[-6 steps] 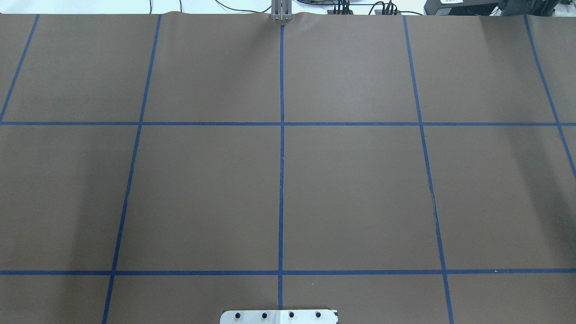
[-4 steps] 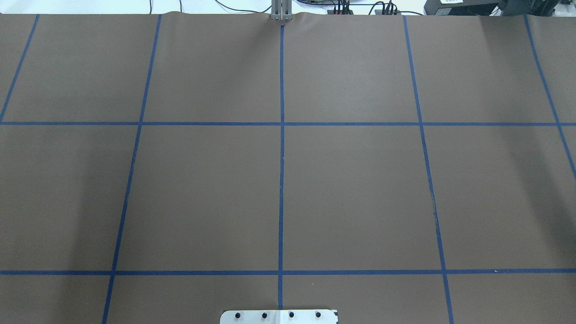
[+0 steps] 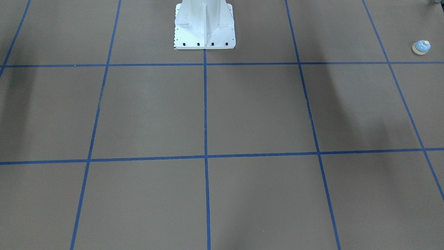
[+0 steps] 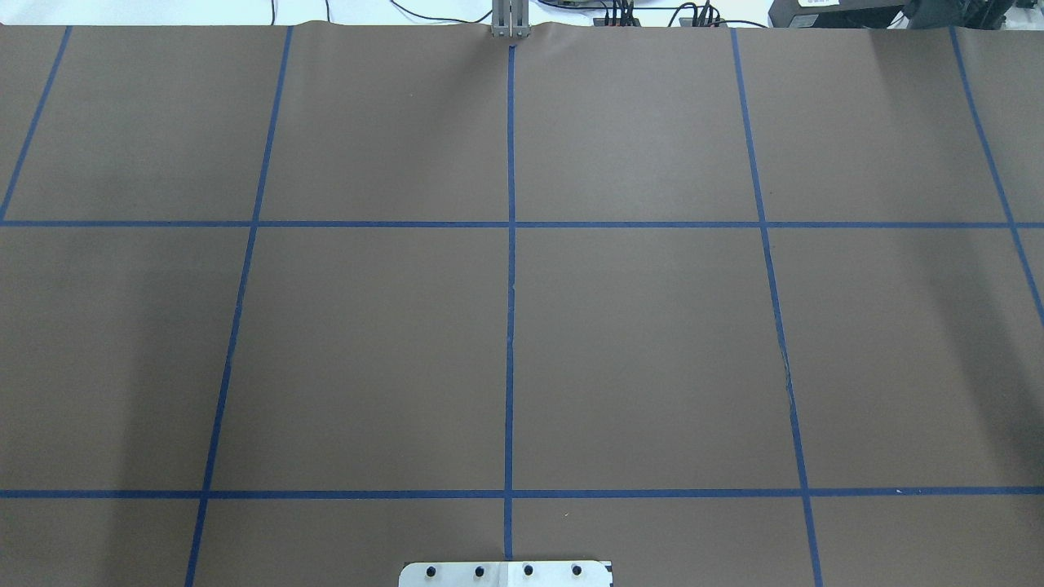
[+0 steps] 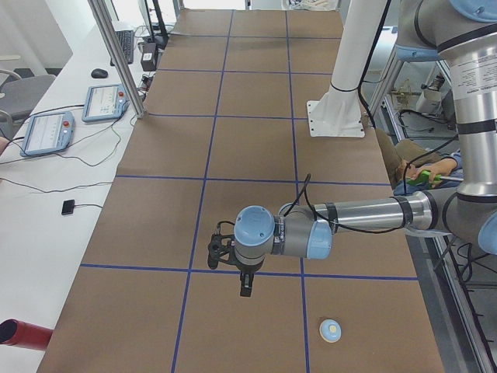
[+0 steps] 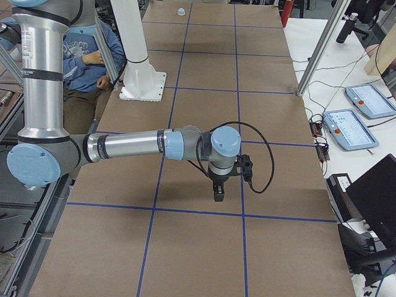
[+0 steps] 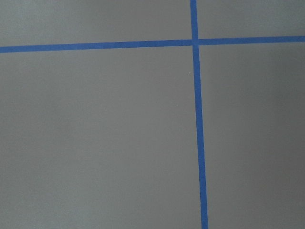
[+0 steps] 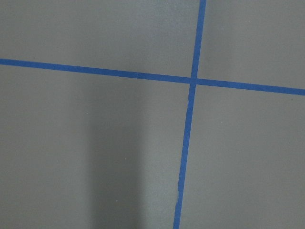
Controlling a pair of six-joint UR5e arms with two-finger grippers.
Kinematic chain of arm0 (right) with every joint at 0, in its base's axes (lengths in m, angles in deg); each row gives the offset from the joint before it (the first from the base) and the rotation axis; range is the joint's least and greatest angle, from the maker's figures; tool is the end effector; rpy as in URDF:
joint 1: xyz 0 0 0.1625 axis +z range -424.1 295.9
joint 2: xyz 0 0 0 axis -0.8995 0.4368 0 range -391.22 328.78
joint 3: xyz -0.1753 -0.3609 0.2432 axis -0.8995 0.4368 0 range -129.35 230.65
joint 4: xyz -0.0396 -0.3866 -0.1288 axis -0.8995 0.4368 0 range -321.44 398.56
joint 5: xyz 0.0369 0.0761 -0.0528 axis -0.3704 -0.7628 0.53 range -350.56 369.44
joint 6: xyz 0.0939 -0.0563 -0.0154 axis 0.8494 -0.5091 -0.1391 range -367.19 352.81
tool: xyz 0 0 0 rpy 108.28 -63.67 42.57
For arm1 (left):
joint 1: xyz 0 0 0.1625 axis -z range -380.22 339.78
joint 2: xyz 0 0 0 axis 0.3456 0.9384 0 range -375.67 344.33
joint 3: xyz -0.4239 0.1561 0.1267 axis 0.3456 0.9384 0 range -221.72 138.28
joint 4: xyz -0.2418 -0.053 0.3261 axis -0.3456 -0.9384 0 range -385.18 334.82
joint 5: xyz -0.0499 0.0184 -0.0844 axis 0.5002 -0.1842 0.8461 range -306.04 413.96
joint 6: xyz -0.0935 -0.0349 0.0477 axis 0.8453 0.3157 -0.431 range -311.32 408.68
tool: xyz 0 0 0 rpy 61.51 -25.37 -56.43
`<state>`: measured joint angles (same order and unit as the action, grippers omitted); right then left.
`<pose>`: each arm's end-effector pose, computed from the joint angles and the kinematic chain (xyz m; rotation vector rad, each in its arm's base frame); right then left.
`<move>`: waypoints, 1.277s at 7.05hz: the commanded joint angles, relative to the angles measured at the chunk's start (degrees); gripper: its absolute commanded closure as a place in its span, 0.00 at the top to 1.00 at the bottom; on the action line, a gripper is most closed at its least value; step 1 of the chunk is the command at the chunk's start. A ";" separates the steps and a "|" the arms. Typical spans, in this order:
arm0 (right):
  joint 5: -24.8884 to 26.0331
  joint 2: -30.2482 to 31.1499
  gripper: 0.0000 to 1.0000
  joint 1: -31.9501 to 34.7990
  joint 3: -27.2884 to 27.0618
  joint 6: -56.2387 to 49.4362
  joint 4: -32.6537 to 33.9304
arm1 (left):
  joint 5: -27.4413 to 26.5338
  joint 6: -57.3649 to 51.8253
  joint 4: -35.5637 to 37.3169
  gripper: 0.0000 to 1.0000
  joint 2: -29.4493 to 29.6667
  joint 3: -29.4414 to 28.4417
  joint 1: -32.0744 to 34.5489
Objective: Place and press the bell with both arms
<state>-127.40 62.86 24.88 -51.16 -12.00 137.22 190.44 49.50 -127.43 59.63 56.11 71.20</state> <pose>0.0445 -0.4495 0.6555 0.0118 -0.8179 -0.0895 -0.0623 -0.3703 0.7291 0.0930 0.8101 0.0013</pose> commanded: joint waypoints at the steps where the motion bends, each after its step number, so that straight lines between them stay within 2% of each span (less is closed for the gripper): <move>1: -0.18 0.23 1.00 -0.04 -0.57 -0.20 -0.56 | 1.33 -0.20 -1.01 1.00 -0.42 -0.09 0.07; 5: -2.38 2.50 1.00 -0.39 0.03 -0.37 -7.84 | 1.33 -0.02 -1.46 0.99 -3.39 0.17 0.16; 8: -2.47 4.62 1.00 -2.74 -0.05 1.90 -12.86 | 0.80 -0.29 -1.46 1.00 -10.24 -1.67 0.34; 9: -2.38 4.53 1.00 -5.11 -0.05 6.61 -14.09 | 0.63 0.15 -1.37 1.00 -12.53 -2.37 0.43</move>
<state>-129.92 67.28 22.30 -51.22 -9.70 124.62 191.36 49.24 -128.88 50.08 54.41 71.52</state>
